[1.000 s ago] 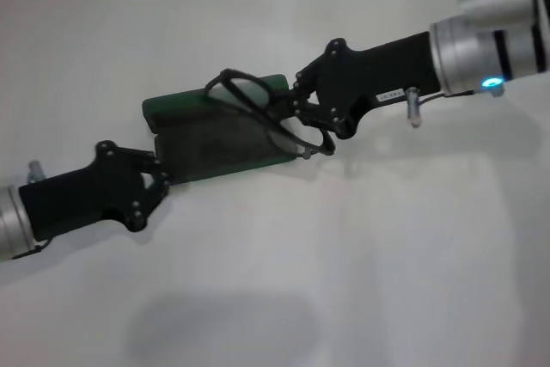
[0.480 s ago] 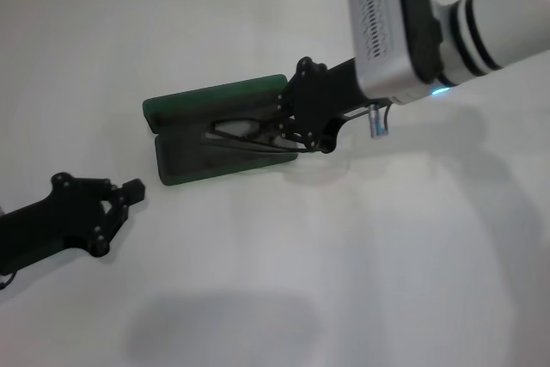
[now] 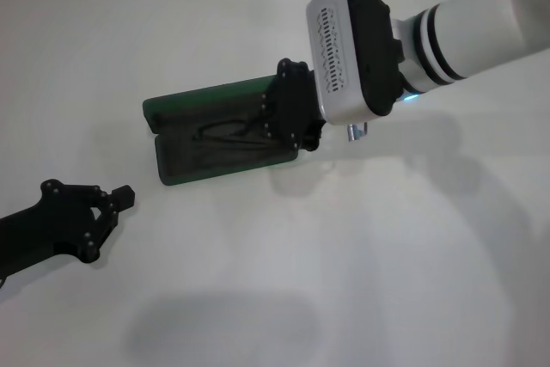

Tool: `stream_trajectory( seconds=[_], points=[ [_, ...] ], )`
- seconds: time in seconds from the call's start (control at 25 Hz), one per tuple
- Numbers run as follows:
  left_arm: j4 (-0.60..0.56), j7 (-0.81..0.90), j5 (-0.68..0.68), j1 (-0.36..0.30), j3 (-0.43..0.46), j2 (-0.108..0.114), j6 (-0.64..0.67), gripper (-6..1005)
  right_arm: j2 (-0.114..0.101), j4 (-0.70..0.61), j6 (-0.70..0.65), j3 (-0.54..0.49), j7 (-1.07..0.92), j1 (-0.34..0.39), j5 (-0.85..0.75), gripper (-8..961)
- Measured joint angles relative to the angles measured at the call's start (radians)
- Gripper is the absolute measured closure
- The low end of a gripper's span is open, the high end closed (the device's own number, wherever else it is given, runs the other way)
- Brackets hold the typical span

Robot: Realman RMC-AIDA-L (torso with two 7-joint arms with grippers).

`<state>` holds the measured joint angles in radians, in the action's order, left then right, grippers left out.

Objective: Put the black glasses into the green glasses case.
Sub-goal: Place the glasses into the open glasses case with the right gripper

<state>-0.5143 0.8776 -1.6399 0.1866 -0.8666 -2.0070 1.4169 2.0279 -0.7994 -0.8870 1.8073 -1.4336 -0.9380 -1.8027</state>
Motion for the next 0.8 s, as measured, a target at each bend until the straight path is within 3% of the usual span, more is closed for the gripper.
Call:
stream_trajectory(
  seconds=[0.48,0.8],
  points=[
    [-0.001,0.001,0.000,0.005,-0.005,0.001,0.010,956,0.000,-0.007,0.132,0.132,-0.005,-0.027,0.042,904],
    [-0.001,0.001,0.000,0.005,-0.006,0.000,0.020,955,0.000,-0.008,0.167,0.155,-0.010,-0.028,0.043,904]
  ],
)
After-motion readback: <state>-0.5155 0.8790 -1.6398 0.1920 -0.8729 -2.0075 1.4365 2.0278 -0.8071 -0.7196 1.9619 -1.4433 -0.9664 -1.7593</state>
